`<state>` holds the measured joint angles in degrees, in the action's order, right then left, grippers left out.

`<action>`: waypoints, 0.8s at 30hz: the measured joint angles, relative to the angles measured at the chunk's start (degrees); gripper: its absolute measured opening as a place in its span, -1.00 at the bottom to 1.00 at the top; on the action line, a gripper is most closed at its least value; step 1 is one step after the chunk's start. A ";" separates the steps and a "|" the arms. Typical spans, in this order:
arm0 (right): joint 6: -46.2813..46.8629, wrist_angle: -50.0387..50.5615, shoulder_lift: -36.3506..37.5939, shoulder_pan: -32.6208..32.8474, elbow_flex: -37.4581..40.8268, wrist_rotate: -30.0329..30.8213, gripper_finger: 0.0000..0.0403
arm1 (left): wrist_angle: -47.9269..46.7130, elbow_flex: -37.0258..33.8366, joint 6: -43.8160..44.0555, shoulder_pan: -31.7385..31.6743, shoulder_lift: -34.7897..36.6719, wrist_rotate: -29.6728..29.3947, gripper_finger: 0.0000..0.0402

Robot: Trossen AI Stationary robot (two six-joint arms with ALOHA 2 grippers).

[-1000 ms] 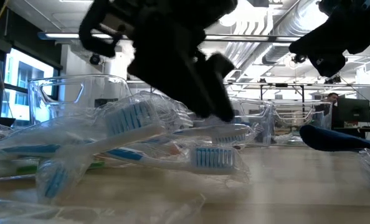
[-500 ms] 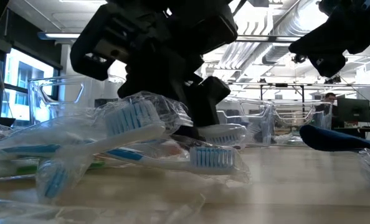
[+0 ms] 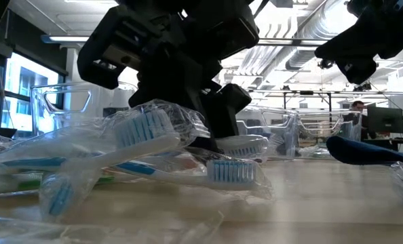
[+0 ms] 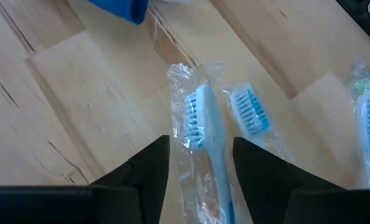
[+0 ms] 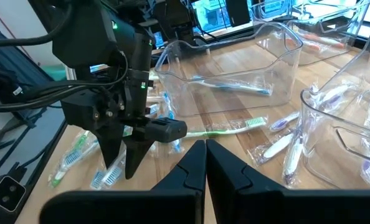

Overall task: Pick & Place Toothbrushes
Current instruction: Put the blue toothbrush into the bottom transparent bin

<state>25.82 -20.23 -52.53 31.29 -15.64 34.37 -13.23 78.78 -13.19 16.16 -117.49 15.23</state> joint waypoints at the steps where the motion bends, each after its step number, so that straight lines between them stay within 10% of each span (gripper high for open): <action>1: 0.00 0.00 0.00 0.00 0.00 -0.02 -0.98 | -0.01 -0.02 0.00 0.00 0.00 0.02 -0.14; 24: -0.02 0.00 -0.02 0.00 0.00 -0.02 -0.98 | 0.28 0.00 0.02 -0.02 0.02 -0.31 -0.69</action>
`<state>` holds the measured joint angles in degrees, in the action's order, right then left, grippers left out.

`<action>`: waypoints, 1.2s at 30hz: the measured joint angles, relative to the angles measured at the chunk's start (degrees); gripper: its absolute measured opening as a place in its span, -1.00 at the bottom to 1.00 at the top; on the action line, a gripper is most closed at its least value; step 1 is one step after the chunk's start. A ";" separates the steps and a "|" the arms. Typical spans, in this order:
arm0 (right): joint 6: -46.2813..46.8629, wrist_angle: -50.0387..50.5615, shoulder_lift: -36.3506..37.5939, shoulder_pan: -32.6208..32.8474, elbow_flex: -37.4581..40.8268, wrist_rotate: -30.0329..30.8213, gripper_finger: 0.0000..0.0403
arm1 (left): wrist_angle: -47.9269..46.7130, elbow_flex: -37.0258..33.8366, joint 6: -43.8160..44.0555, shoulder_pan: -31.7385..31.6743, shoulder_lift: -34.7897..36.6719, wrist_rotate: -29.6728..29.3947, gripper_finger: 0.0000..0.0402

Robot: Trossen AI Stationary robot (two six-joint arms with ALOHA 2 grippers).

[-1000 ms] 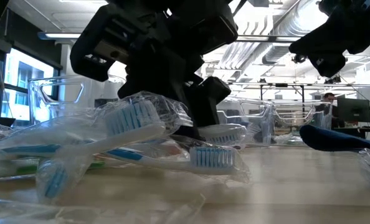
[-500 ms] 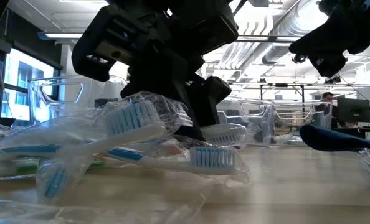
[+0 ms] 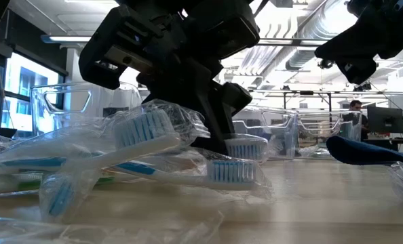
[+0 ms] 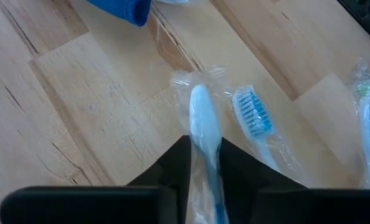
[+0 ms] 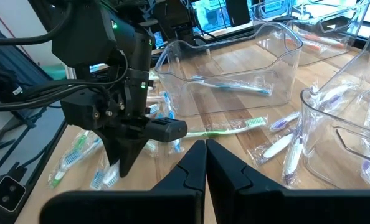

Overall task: Pick & Place Toothbrushes
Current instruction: Put the blue toothbrush into the bottom transparent bin

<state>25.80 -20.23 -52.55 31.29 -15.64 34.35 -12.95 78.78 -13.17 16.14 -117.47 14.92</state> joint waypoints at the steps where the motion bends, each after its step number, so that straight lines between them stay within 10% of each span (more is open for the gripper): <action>1: 0.00 0.00 0.02 0.00 0.00 0.00 -0.98 | 0.00 0.00 0.00 0.02 0.00 0.00 -0.71; 36: -0.17 0.37 0.02 0.00 0.02 0.00 -0.98 | -0.37 3.48 -3.72 -0.04 1.14 -1.01 -0.96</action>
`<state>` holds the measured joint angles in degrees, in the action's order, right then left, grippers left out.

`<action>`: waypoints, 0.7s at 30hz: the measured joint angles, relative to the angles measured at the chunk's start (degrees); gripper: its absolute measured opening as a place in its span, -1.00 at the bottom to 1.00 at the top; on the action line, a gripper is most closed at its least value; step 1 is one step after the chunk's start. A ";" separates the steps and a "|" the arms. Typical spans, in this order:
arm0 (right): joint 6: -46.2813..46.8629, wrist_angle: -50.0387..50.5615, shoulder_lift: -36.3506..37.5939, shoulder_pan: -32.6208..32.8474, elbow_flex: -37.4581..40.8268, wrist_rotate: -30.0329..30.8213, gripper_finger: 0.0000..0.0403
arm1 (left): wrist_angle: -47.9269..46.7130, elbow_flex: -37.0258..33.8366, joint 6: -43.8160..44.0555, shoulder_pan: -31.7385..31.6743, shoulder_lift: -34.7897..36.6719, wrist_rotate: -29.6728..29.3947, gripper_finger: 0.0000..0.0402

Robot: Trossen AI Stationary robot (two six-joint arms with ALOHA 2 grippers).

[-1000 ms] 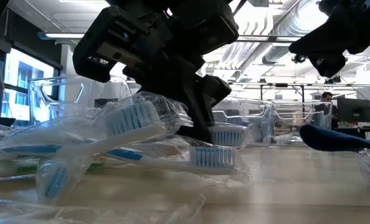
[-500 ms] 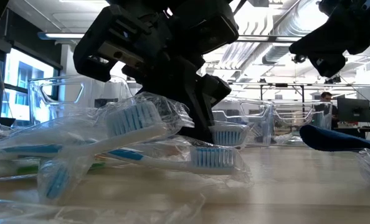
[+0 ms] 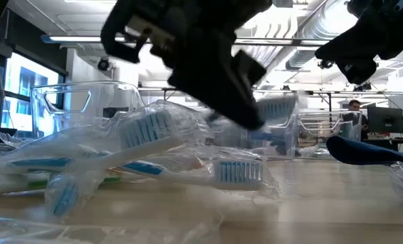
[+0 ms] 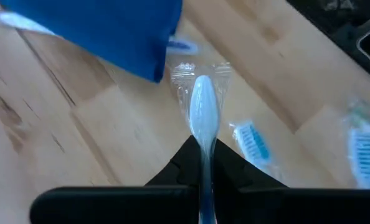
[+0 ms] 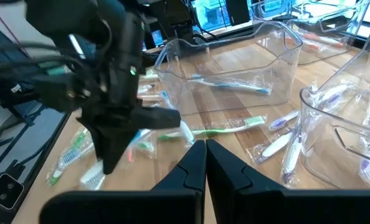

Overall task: Pick & Place Toothbrushes
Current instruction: Put the blue toothbrush into the bottom transparent bin

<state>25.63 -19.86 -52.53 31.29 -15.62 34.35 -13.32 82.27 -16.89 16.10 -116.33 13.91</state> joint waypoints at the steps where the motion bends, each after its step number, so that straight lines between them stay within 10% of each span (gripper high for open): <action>1: 0.00 0.02 0.00 0.00 0.00 0.00 -0.98 | -1.01 1.15 -0.78 0.00 0.14 -0.04 -0.96; 21: 4.73 4.92 -0.02 0.32 0.04 -2.55 -0.98 | -32.04 35.03 -6.79 0.04 1.46 -18.49 -0.96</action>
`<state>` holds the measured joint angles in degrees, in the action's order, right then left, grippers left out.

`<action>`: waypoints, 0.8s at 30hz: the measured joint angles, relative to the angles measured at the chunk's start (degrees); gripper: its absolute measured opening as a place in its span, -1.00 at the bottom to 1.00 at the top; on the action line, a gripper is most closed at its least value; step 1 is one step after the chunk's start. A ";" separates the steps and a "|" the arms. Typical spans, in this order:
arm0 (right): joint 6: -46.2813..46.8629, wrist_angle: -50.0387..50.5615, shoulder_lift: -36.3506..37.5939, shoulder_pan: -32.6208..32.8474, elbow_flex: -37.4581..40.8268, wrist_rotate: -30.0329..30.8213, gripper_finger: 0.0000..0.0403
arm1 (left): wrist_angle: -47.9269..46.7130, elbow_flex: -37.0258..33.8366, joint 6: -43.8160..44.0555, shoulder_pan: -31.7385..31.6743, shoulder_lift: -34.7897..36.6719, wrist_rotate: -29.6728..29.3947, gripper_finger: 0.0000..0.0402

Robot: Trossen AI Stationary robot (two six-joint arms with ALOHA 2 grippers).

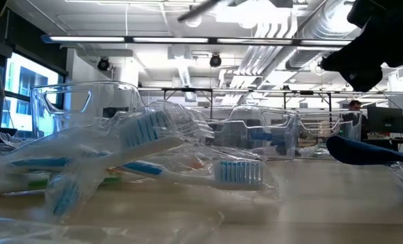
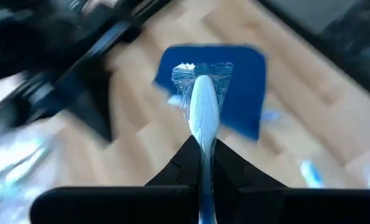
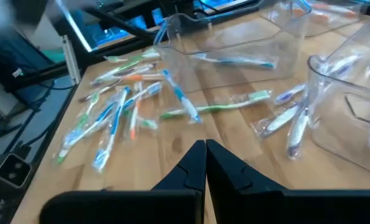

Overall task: Pick & Place Toothbrushes
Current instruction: Put the blue toothbrush into the bottom transparent bin

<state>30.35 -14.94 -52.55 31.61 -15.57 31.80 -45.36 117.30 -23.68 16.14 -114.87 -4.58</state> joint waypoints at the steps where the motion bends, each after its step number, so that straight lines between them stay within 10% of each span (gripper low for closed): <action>1: -0.12 -0.04 0.00 0.20 0.00 -0.24 -0.98 | -1.98 0.88 0.84 -0.05 0.48 -2.26 -0.96; 12: -3.14 1.01 0.00 2.17 -0.02 -0.26 -0.98 | -29.96 1.18 19.32 -5.24 3.93 -15.38 -0.96; 24: -3.17 1.51 0.00 2.17 -0.02 -0.27 -0.98 | -23.35 -13.52 20.51 -14.72 4.16 -10.03 -0.96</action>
<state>27.18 -13.43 -52.56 33.78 -15.59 31.53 -68.71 103.77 -3.17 1.42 -110.71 -14.60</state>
